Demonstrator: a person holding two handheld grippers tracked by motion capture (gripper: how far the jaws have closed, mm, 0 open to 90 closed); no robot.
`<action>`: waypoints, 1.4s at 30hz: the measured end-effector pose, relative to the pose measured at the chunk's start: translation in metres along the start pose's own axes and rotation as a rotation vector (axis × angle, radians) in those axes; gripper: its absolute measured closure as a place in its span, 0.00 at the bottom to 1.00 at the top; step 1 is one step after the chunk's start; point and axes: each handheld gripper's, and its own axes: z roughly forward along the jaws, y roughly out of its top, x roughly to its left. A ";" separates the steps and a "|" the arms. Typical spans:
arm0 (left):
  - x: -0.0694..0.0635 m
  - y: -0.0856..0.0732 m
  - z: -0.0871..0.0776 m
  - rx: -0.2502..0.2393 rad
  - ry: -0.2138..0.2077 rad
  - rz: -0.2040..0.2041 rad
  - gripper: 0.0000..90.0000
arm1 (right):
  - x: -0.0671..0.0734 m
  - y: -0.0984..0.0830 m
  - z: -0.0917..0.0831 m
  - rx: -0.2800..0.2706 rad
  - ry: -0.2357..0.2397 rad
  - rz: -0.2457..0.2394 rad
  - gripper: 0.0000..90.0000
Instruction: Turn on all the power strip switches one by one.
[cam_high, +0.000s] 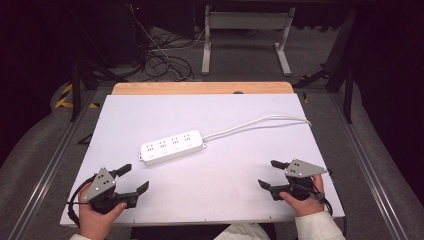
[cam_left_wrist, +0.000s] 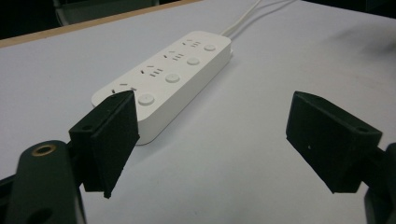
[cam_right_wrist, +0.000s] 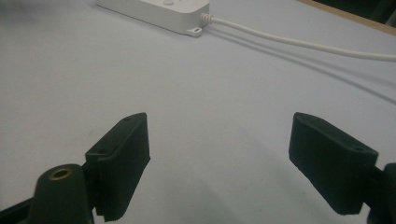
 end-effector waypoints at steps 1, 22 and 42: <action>0.000 0.001 -0.001 0.005 0.002 0.017 0.23 | 0.001 0.000 0.000 -0.003 -0.002 -0.007 0.25; -0.001 0.008 -0.005 0.032 -0.004 0.035 0.33 | 0.003 -0.001 0.000 0.007 0.019 0.000 0.31; 0.002 0.039 0.000 0.114 -0.015 0.039 0.47 | 0.004 -0.002 0.001 0.024 0.010 -0.009 0.33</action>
